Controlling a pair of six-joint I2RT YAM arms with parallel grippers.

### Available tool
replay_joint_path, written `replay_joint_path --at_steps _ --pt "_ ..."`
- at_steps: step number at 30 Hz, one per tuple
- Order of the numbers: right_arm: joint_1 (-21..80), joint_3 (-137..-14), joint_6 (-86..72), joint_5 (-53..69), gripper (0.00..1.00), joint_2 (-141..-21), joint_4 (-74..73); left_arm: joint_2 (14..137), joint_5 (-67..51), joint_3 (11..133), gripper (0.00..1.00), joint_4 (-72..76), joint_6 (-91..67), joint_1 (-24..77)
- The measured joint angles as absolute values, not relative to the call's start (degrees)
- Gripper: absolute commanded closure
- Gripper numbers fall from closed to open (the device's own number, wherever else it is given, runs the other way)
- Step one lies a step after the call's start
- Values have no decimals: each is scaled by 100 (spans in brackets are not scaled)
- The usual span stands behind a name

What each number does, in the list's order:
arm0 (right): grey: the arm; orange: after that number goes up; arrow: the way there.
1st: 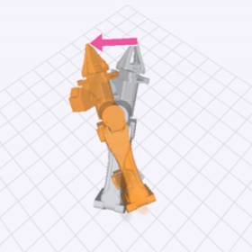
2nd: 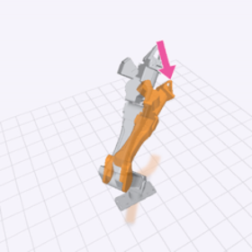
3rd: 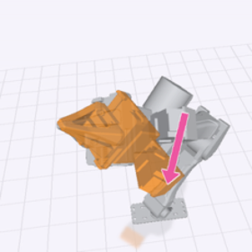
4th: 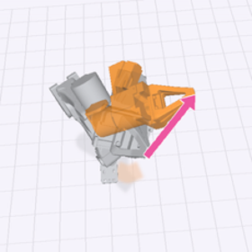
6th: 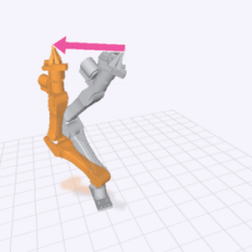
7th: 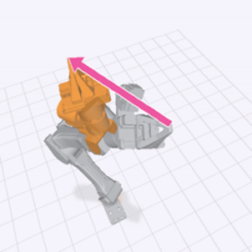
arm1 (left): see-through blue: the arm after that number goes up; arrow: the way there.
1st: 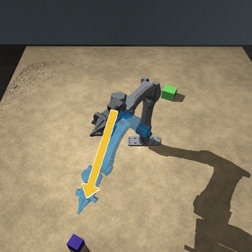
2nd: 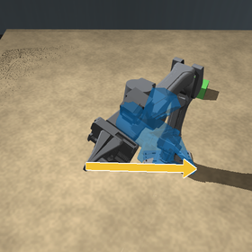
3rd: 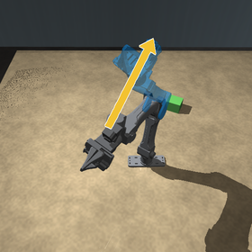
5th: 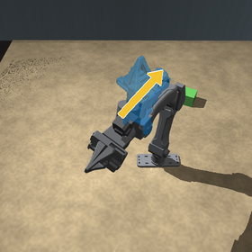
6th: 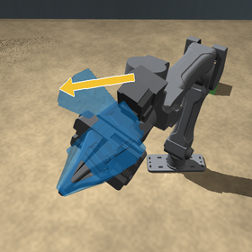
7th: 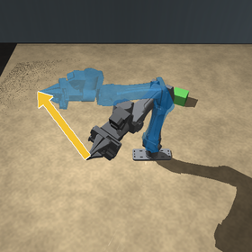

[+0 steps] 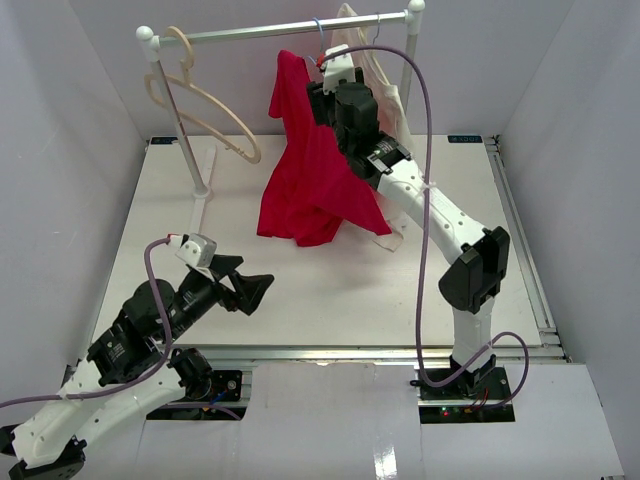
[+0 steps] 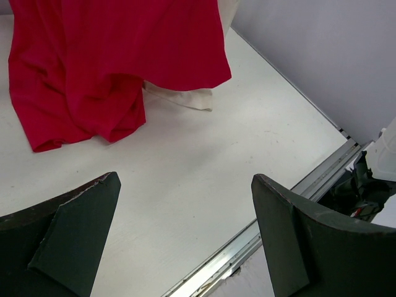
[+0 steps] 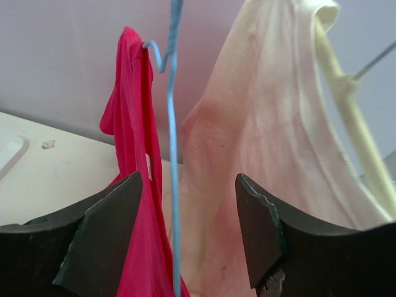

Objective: Place the t-shirt on the hanger
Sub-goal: Place the hanger at the clothesline, then reset both arms

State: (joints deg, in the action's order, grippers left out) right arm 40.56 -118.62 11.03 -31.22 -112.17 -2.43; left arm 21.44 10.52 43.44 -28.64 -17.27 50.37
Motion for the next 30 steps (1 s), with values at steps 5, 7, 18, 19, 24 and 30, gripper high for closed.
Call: replay_joint_path --at_steps 5,7,18,19,24,30 --pt "4056 -11865 1080 -3001 8 -10680 -621 2347 815 4349 2 -2532 -1918 5037" --pt "4056 -11876 1077 -2958 3 -10437 -863 2535 676 4355 2 -2293 -2046 5037" --pt "4226 -9353 -145 -2174 10 -7715 -1926 4181 811 3679 2 -625 -2240 5037" --pt "4262 -8752 -234 -2138 10 -7339 -1828 4329 812 3613 2 -509 -2241 5037" --pt "4335 -5894 -570 -2071 10 -5467 -1551 4648 763 3389 2 60 -2109 5037" --pt "4329 -4926 -1268 -1974 10 -4212 -1521 4508 721 3141 2 495 -2000 5039"
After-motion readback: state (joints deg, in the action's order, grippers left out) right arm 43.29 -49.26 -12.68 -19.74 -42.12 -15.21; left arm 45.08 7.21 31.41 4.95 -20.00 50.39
